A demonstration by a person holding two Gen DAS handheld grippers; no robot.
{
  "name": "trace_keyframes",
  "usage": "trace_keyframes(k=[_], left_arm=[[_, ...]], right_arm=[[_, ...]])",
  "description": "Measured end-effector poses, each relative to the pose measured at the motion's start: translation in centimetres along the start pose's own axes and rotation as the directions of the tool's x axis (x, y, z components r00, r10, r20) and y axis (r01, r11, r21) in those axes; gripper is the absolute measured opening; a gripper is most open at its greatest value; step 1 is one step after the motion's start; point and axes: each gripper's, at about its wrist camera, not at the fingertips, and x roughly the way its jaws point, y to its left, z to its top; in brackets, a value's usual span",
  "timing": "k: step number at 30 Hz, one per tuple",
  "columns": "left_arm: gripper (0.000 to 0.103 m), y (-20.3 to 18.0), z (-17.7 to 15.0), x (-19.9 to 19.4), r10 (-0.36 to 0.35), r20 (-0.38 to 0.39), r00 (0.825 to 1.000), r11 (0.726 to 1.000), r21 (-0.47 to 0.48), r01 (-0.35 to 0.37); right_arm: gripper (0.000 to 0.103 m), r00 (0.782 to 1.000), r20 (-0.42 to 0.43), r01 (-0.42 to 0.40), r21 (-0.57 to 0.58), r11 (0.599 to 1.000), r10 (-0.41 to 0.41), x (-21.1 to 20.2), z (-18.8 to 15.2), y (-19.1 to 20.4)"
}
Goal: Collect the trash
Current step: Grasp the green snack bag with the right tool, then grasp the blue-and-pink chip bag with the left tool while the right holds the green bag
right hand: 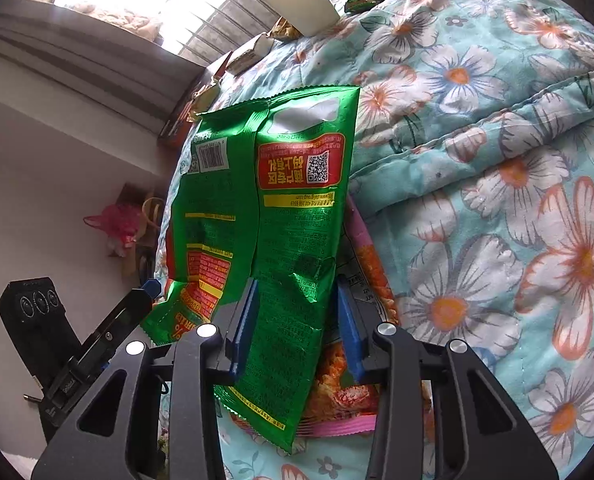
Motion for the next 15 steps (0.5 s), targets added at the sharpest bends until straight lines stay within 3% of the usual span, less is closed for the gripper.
trace_keyframes(k=[5, 8, 15], left_arm=[[0.084, -0.5, -0.3, -0.1, -0.008, -0.009, 1.0, 1.0, 0.003, 0.008], [0.084, -0.4, -0.2, -0.8, -0.017, -0.002, 1.0, 1.0, -0.002, 0.017], [0.084, 1.0, -1.0, -1.4, -0.114, -0.08, 0.99, 0.989, -0.1, 0.106]], right_arm=[[0.014, 0.999, 0.002, -0.052, 0.031, 0.998, 0.052, 0.4, 0.0, -0.4], [0.01, 0.997, 0.055, -0.062, 0.047, 0.997, 0.059, -1.8, 0.0, -1.3], [0.009, 0.981, 0.188, 0.025, 0.125, 0.992, -0.048, -9.9, -1.0, -7.5]])
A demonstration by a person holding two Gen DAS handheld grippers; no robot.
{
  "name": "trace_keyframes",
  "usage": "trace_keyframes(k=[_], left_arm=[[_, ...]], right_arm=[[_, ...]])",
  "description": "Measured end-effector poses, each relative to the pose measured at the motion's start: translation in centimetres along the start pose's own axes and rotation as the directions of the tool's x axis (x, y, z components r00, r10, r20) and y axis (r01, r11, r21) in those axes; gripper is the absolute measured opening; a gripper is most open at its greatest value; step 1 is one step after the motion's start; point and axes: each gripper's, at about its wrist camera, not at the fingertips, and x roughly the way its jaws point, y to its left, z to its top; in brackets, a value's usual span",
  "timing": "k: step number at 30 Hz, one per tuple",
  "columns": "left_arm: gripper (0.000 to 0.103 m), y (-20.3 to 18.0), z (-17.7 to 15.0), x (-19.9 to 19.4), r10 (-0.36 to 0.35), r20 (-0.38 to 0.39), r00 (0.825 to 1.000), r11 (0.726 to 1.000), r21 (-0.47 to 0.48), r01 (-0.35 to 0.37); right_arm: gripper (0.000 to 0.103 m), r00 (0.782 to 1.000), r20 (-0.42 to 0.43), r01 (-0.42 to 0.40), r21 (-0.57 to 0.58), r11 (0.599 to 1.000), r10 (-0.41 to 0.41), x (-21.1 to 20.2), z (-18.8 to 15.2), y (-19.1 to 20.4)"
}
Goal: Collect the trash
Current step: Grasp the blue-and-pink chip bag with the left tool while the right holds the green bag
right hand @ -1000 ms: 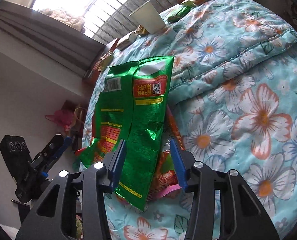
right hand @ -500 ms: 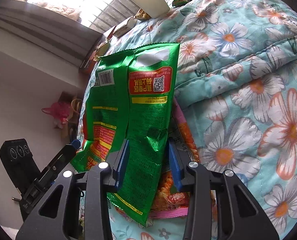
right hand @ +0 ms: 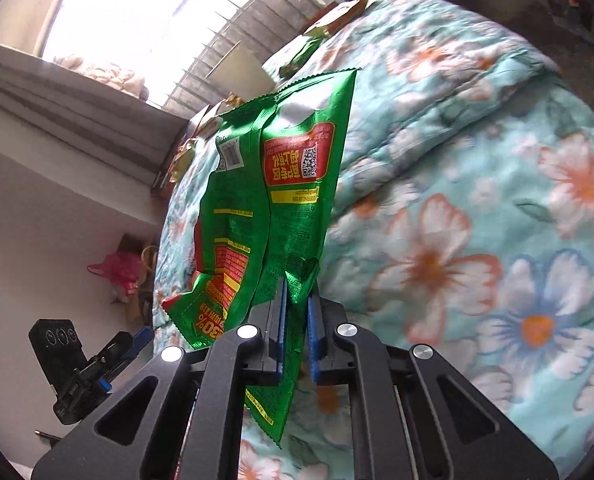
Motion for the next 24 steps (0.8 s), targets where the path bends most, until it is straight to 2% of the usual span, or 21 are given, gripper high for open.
trace_keyframes(k=[3, 5, 8, 11, 12, 14, 15, 16, 18, 19, 20, 21, 24], left_arm=[[0.081, 0.1, -0.6, 1.2, -0.052, -0.063, 0.997, 0.998, -0.048, 0.049], [0.071, -0.1, -1.0, 2.6, -0.073, -0.113, 0.991, 0.995, -0.081, 0.064], [0.064, -0.2, -1.5, 4.7, -0.093, -0.179, 0.979, 0.987, -0.144, 0.067], [0.06, -0.5, -1.4, 5.3, -0.12, -0.174, 0.977, 0.981, -0.17, 0.091], [0.058, -0.5, -1.3, 5.4, -0.16, -0.169, 0.973, 0.974, -0.19, 0.127], [0.057, -0.1, -1.1, 5.3, -0.28, -0.14, 0.95, 0.934, -0.268, 0.236], [0.057, 0.1, -1.1, 5.3, -0.342, -0.115, 0.933, 0.906, -0.305, 0.295], [0.057, 0.4, -1.1, 5.1, -0.416, -0.078, 0.906, 0.865, -0.343, 0.367], [0.057, 0.8, -1.1, 5.1, -0.56, -0.002, 0.829, 0.752, -0.422, 0.507], [0.057, 0.9, -1.2, 5.3, -0.602, 0.025, 0.798, 0.708, -0.445, 0.548], [0.057, 0.8, -1.2, 5.6, -0.622, 0.038, 0.782, 0.685, -0.458, 0.567], [0.057, 0.6, -1.2, 5.9, -0.618, 0.037, 0.785, 0.687, -0.46, 0.562], [0.057, -0.2, -1.4, 6.9, -0.573, 0.001, 0.819, 0.733, -0.447, 0.513]], right_arm=[[0.009, 0.999, 0.025, 0.029, 0.045, 0.999, -0.03, -2.1, -0.5, -2.4], [0.009, 0.999, 0.034, 0.034, 0.07, 0.997, -0.037, -2.8, -1.0, -3.4], [0.009, 0.999, 0.038, 0.033, 0.096, 0.995, -0.036, -2.9, -1.8, -4.2], [0.009, 0.999, 0.037, 0.028, 0.11, 0.994, -0.033, -2.9, -2.7, -4.9], [0.009, 0.999, 0.037, 0.025, 0.112, 0.993, -0.03, -3.1, -3.0, -5.0], [0.009, 0.999, 0.038, 0.02, 0.115, 0.993, -0.024, -3.1, -3.3, -5.2], [0.009, 0.999, 0.038, 0.016, 0.116, 0.993, -0.021, -3.1, -3.3, -5.3], [0.009, 0.999, 0.037, 0.014, 0.118, 0.993, -0.018, -3.2, -3.2, -5.3], [0.009, 0.999, 0.035, 0.01, 0.118, 0.993, -0.014, -2.9, -3.1, -5.5], [0.009, 0.999, 0.035, 0.008, 0.119, 0.993, -0.012, -2.9, -3.1, -5.6], [0.009, 0.999, 0.035, 0.007, 0.121, 0.993, -0.011, -3.0, -3.2, -5.6], [0.009, 0.999, 0.035, 0.004, 0.123, 0.992, -0.008, -2.9, -3.2, -5.7], [0.009, 0.999, 0.037, -0.005, 0.129, 0.992, 0.0, -2.9, -3.2, -6.1]])
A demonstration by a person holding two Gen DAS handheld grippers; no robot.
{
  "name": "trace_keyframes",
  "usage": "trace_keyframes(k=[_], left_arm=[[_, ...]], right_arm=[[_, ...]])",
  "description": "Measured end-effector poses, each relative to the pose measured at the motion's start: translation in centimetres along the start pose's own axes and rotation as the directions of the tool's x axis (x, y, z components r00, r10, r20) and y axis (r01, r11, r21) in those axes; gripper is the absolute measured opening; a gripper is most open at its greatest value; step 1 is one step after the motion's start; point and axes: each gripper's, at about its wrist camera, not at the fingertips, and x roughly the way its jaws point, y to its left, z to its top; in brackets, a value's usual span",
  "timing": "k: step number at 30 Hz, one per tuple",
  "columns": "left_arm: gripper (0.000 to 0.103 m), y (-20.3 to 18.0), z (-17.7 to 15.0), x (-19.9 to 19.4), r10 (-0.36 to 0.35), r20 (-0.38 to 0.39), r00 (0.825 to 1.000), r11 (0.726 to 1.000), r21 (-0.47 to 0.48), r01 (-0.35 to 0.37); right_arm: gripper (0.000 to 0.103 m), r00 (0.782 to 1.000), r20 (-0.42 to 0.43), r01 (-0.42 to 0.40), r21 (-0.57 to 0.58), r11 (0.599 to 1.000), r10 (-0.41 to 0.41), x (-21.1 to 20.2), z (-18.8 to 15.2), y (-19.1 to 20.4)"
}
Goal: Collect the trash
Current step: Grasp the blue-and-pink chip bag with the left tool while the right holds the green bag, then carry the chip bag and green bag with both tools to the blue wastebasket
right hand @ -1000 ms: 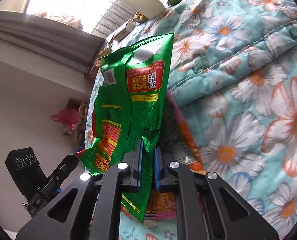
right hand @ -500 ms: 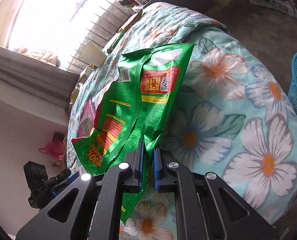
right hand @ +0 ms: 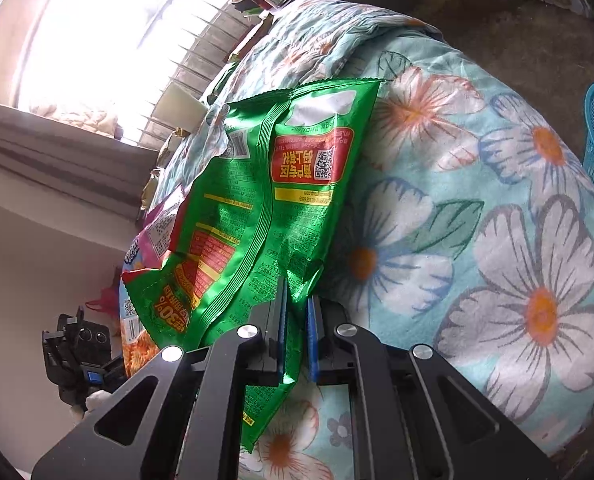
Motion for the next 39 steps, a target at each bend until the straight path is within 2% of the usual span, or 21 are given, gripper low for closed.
trace_keyframes(k=[3, 6, 7, 8, 12, 16, 21, 25, 28, 31, 39], left_arm=[[0.053, -0.4, -0.3, 1.4, 0.035, -0.009, 0.999, 0.999, 0.028, -0.034], [0.034, -1.6, -0.8, 2.7, 0.124, -0.003, 0.992, 0.985, 0.117, -0.123], [0.024, -2.2, -1.0, 3.1, 0.167, 0.003, 0.986, 0.973, 0.158, -0.166], [0.019, -2.7, -1.2, 3.4, 0.206, 0.01, 0.979, 0.959, 0.195, -0.204], [0.016, -4.8, -1.9, 4.7, 0.343, 0.034, 0.939, 0.885, 0.322, -0.335], [0.015, -6.4, -2.5, 5.5, 0.426, 0.072, 0.902, 0.812, 0.408, -0.417], [0.012, -7.7, -3.8, 5.0, 0.478, 0.114, 0.871, 0.738, 0.486, -0.468], [0.01, -8.2, -4.2, 5.3, 0.487, 0.145, 0.861, 0.701, 0.524, -0.484], [0.008, -8.4, -4.1, 5.2, 0.492, 0.162, 0.855, 0.688, 0.53, -0.496], [0.007, -8.8, -4.0, 4.5, 0.503, 0.187, 0.844, 0.671, 0.531, -0.517], [0.002, -10.8, -4.0, 3.8, 0.516, 0.266, 0.814, 0.592, 0.576, -0.564]], right_arm=[[0.009, 1.0, 0.0, -0.006, 0.005, 1.0, 0.006, 0.0, 0.0, -0.2], [0.009, 1.0, -0.002, -0.016, 0.014, 1.0, 0.016, 0.0, 0.0, -0.5], [0.009, 1.0, -0.004, -0.02, 0.018, 1.0, 0.02, 0.0, 0.1, -0.6], [0.009, 1.0, -0.007, -0.024, 0.023, 0.999, 0.024, 0.0, 0.1, -0.7], [0.01, 0.997, -0.022, -0.068, 0.07, 0.995, 0.069, 0.1, 0.5, -1.5], [0.015, 0.995, -0.033, -0.093, 0.108, 0.99, 0.097, 0.4, 0.9, -1.8], [0.029, 0.993, -0.029, -0.113, 0.117, 0.987, 0.117, 0.9, 1.3, -1.1], [0.031, 0.992, -0.005, -0.124, 0.166, 0.978, 0.127, 1.3, 1.8, -0.9], [0.023, 0.995, 0.005, -0.103, 0.171, 0.98, 0.104, 1.6, 2.0, -0.6], [0.013, 0.992, 0.018, -0.125, 0.175, 0.977, 0.124, 1.0, 1.9, -0.9], [0.007, 0.987, 0.082, -0.151, 0.15, 0.977, 0.14, -2.5, 1.7, -1.0]])
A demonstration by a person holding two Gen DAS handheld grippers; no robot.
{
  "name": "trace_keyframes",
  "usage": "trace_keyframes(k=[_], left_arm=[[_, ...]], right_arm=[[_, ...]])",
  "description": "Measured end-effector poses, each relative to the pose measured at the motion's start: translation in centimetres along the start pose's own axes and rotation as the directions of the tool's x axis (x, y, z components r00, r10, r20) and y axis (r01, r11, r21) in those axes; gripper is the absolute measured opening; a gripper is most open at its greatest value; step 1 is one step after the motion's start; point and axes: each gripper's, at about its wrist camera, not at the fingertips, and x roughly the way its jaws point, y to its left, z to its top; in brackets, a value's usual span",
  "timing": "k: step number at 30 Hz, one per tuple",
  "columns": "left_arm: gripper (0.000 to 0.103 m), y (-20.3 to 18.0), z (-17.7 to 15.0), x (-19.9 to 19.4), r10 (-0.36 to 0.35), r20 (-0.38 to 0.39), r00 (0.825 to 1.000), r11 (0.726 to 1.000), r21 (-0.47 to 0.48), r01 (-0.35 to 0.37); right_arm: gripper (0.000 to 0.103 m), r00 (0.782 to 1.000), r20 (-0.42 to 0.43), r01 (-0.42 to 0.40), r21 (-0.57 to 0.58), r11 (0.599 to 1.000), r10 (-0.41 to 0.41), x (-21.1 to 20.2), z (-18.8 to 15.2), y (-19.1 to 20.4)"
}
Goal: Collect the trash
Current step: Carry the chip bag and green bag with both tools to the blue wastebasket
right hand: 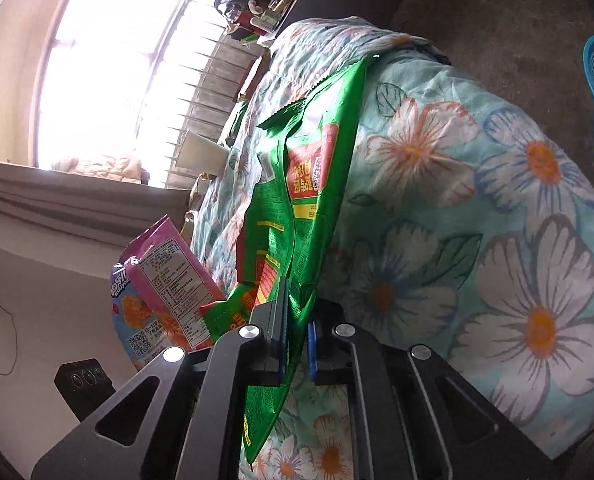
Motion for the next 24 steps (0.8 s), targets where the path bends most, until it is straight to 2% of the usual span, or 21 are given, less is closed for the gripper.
trace_keyframes(k=[11, 24], left_arm=[[0.0, -2.3, 1.2, -0.8, 0.05, 0.06, 0.997, 0.995, 0.088, -0.055], [0.0, -3.6, 1.0, -2.1, 0.099, 0.121, 0.988, 0.983, 0.139, -0.116]], right_arm=[[0.006, 0.997, 0.072, -0.035, 0.009, 0.999, 0.034, -3.8, 0.6, -0.8], [0.006, 0.993, 0.111, -0.051, 0.002, 0.999, 0.05, -5.3, 0.6, -1.8]])
